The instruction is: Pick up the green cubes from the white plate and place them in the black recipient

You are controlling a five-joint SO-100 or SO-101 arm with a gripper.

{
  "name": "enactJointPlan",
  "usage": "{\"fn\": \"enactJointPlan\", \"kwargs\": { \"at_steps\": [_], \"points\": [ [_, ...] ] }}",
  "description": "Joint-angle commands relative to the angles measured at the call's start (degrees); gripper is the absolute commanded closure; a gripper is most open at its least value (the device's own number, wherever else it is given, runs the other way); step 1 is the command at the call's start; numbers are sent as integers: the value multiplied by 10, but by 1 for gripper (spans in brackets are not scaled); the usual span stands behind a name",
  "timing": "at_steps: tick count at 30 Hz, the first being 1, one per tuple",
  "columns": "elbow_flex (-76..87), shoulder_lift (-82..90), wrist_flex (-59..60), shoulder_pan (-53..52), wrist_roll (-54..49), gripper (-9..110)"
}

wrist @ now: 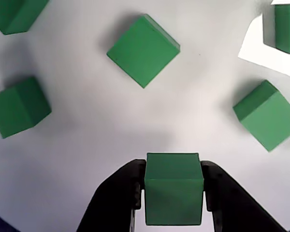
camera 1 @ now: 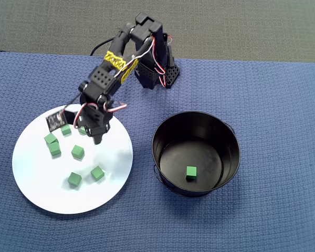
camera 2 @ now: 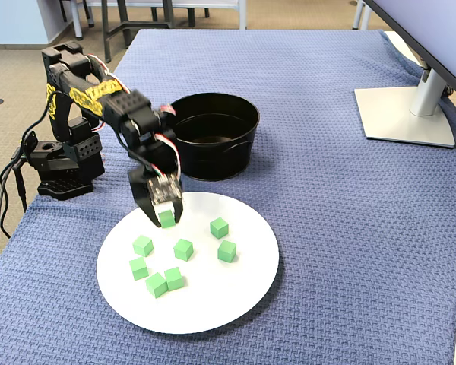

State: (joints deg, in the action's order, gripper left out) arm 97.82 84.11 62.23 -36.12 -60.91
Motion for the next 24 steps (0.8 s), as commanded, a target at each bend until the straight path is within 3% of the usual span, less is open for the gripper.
{"fn": "enactJointPlan", "kwargs": {
  "at_steps": [1,8,14,24],
  "points": [
    [-39,117,63,11,47,101],
    [-69,275,223,62,127,101],
    [-83,373,273,221,259,101],
    [92,431,102,462,429,102]
  ]
}}
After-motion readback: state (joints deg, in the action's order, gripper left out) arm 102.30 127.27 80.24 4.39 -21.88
